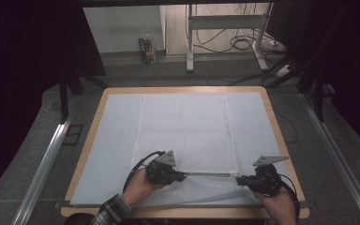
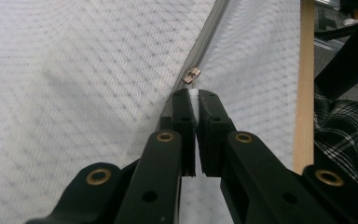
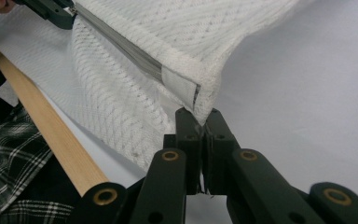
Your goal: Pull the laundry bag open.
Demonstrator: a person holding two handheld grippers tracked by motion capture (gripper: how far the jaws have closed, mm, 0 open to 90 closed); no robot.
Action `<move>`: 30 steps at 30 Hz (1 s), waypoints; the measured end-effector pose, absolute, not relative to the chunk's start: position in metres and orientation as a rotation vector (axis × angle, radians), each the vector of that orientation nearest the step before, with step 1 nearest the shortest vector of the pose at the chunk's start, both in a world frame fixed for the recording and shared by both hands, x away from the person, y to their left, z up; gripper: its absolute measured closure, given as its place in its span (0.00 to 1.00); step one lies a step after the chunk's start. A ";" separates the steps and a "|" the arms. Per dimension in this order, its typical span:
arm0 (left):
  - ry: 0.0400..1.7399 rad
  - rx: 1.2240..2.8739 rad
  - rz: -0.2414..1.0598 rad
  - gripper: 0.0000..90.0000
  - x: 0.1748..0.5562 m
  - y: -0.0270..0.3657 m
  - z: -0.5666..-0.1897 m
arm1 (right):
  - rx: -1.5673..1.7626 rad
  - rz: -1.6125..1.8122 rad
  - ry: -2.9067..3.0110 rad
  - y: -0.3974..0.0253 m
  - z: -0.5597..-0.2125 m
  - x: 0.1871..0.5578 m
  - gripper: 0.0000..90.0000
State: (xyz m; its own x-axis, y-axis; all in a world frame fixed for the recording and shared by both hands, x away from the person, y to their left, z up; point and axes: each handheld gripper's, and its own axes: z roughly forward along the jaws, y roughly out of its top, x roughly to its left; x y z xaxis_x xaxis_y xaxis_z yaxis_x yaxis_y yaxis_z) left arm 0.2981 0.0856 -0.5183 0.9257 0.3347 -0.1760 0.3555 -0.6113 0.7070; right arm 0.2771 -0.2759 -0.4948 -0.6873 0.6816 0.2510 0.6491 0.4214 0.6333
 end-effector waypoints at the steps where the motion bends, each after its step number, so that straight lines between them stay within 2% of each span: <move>1: 0.489 2.274 -0.032 0.97 0.298 0.087 -0.518 | 1.223 1.130 2.609 -0.276 -0.495 0.277 0.95; 30: 0.577 2.256 -0.016 0.97 0.292 0.121 -0.517 | 1.223 1.120 2.591 -0.279 -0.493 0.277 0.95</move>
